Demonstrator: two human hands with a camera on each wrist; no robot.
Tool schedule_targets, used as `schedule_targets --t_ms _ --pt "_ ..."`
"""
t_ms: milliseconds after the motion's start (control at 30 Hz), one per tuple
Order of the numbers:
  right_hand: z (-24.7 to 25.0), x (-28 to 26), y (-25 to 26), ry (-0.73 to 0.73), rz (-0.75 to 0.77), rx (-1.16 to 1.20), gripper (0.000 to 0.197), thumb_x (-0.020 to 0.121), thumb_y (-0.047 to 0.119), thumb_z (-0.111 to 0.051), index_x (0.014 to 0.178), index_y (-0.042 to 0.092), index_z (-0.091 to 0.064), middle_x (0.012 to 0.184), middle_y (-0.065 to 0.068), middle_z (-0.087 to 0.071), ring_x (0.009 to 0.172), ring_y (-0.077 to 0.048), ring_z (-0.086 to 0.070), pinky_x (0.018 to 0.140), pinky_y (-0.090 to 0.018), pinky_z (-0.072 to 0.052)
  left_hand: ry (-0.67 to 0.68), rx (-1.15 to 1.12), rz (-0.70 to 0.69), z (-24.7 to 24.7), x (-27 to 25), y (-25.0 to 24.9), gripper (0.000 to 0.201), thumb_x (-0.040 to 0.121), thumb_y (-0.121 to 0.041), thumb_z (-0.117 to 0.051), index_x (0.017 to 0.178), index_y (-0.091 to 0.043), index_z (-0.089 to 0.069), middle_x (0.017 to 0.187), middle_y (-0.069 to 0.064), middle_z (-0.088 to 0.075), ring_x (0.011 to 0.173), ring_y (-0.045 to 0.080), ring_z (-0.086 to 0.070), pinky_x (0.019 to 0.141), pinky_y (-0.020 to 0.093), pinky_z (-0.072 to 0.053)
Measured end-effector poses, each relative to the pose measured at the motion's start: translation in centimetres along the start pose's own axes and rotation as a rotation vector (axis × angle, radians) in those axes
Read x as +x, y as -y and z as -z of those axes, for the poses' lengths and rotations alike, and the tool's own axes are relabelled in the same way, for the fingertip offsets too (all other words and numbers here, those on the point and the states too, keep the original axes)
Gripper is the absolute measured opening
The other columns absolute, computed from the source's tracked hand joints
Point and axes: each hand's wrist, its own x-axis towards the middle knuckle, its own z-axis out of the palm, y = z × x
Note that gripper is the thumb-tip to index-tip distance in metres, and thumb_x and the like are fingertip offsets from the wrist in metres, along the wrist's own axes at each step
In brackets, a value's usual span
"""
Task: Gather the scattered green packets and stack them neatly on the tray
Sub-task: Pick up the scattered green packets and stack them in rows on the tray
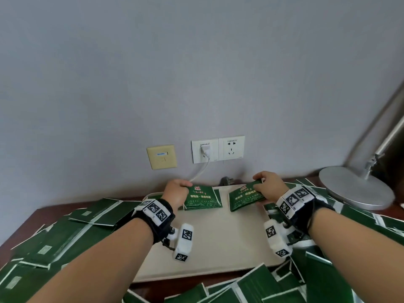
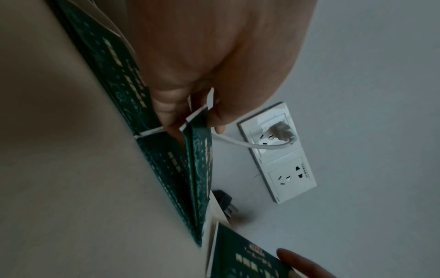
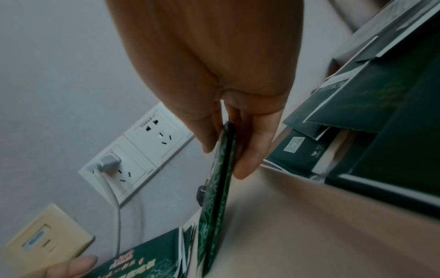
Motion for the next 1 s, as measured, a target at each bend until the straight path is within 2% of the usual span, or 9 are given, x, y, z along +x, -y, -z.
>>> schedule_targets --t_ms 100,200,267,367,533,633,700,867,1000 --pt "-0.4 0.9 -0.2 0.040 0.021 -0.078 0.041 0.082 0.006 -0.071 0.120 0.014 -0.057 0.115 -0.009 -0.055 0.095 -0.032 -0.064 0.062 -0.040 -0.061 -0.009 0.050 -0.012 -0.4 1.1 0.2 0.034 0.090 0.009 -0.046 0.102 -0.015 -0.066 0.082 0.011 -0.061 0.053 0.017 -0.048 0.044 0.023 -0.042" --pt "-0.7 1.3 -0.2 0.078 0.078 -0.283 0.055 0.079 0.008 -0.072 0.131 0.012 -0.053 0.127 -0.008 -0.056 0.105 -0.024 -0.060 0.076 -0.026 -0.054 0.022 0.145 -0.054 -0.9 1.3 0.3 0.032 0.088 0.006 -0.054 0.110 -0.014 -0.065 0.104 0.008 -0.063 0.073 0.019 -0.061 0.061 0.025 -0.051" --pt "-0.9 1.2 -0.1 0.104 0.097 -0.346 0.059 0.080 0.009 -0.071 0.135 0.012 -0.051 0.131 -0.007 -0.055 0.110 -0.023 -0.058 0.079 -0.024 -0.050 0.064 0.248 -0.091 -1.1 1.2 0.4 0.031 0.087 0.002 -0.058 0.112 -0.015 -0.063 0.108 0.004 -0.059 0.073 0.018 -0.060 0.061 0.023 -0.049" --pt "-0.9 0.8 0.3 0.120 0.138 -0.416 0.059 0.082 0.013 -0.069 0.137 0.013 -0.048 0.133 -0.008 -0.053 0.111 -0.021 -0.054 0.085 -0.023 -0.044 0.089 0.429 -0.125 -1.2 0.9 0.1 0.032 0.080 -0.010 -0.064 0.105 -0.030 -0.063 0.111 0.004 -0.059 0.088 0.024 -0.064 0.080 0.034 -0.056" --pt "-0.3 -0.3 1.1 0.149 0.227 -0.605 0.062 0.084 0.023 -0.066 0.142 0.019 -0.043 0.139 -0.010 -0.044 0.123 -0.028 -0.049 0.102 -0.034 -0.042 0.204 0.769 -0.228 -1.6 -0.5 0.0 0.038 0.089 -0.028 -0.057 0.123 -0.042 -0.059 0.141 0.005 -0.043 0.134 0.034 -0.032 0.111 0.052 -0.031" --pt "-0.6 -1.3 1.8 0.231 0.292 -0.715 0.053 0.087 0.028 -0.063 0.137 0.021 -0.051 0.134 -0.009 -0.048 0.121 -0.027 -0.051 0.102 -0.032 -0.042 0.358 0.948 -0.241 -2.2 -1.8 -0.1 0.042 0.097 -0.044 -0.047 0.138 -0.047 -0.047 0.156 0.002 -0.027 0.144 0.036 -0.016 0.113 0.066 -0.017" --pt "-1.3 -1.8 2.1 0.316 0.283 -0.774 0.048 0.090 0.035 -0.060 0.136 0.020 -0.055 0.137 -0.006 -0.052 0.123 -0.023 -0.051 0.102 -0.029 -0.041 0.408 1.025 -0.233 -2.7 -2.3 0.0 0.046 0.098 -0.046 -0.044 0.144 -0.047 -0.039 0.160 -0.002 -0.020 0.147 0.034 -0.010 0.111 0.068 -0.014" --pt "-2.8 -2.2 1.9 0.425 0.244 -0.863 0.043 0.095 0.044 -0.051 0.130 0.019 -0.060 0.130 -0.004 -0.058 0.122 -0.024 -0.053 0.102 -0.033 -0.042 0.469 1.095 -0.226 -3.1 -2.3 0.5 0.052 0.097 -0.045 -0.042 0.148 -0.045 -0.032 0.160 -0.003 -0.015 0.145 0.035 -0.010 0.113 0.065 -0.019" --pt "-3.5 -1.8 1.7 0.427 0.210 -0.871 0.050 0.094 0.046 -0.051 0.136 0.019 -0.054 0.137 -0.004 -0.055 0.125 -0.024 -0.051 0.107 -0.037 -0.040 0.517 1.112 -0.225 -2.6 -1.5 0.6 0.051 0.097 -0.044 -0.044 0.148 -0.042 -0.035 0.161 0.005 -0.014 0.144 0.040 -0.011 0.117 0.055 -0.020"
